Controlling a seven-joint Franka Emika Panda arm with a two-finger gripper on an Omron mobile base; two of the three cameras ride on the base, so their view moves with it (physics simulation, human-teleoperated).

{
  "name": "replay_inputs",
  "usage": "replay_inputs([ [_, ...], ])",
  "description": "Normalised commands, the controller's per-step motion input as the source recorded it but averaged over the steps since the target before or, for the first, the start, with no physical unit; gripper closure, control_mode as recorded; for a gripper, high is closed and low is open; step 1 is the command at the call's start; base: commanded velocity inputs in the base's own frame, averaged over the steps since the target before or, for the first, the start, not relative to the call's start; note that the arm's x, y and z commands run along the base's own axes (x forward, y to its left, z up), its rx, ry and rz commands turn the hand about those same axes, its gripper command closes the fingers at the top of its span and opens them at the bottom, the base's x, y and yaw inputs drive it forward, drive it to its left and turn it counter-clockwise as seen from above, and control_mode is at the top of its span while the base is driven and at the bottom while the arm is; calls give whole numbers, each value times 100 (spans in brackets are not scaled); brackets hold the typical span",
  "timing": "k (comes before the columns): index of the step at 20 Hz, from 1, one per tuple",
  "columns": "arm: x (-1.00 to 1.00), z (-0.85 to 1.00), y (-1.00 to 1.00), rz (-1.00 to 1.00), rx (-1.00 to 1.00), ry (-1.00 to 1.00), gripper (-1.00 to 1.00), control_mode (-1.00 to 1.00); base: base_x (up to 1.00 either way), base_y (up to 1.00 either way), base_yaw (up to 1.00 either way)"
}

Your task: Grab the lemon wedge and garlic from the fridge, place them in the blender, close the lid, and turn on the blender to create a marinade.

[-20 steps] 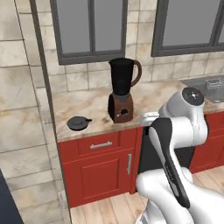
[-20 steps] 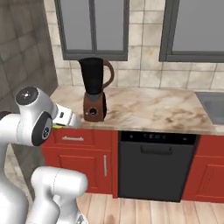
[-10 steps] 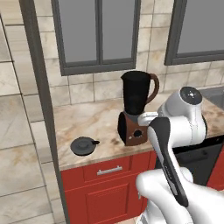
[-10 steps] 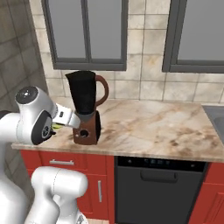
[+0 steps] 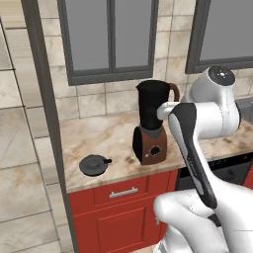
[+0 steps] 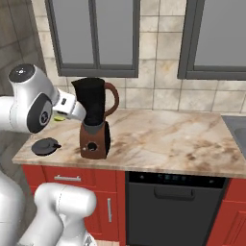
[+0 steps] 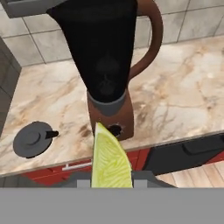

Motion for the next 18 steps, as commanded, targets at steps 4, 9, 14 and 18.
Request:
replay_inputs([
  [4, 88, 99, 0, 0, 1, 19, 100, -100, 0, 0, 0],
  [9, 100, 56, -1, 0, 1, 19, 100, -100, 0, 0, 0],
  [14, 70, 2, 7, 3, -1, 16, 100, -100, 0, 0, 0],
  [18, 46, -74, 0, 0, -4, 0, 100, -100, 0, 0, 0],
])
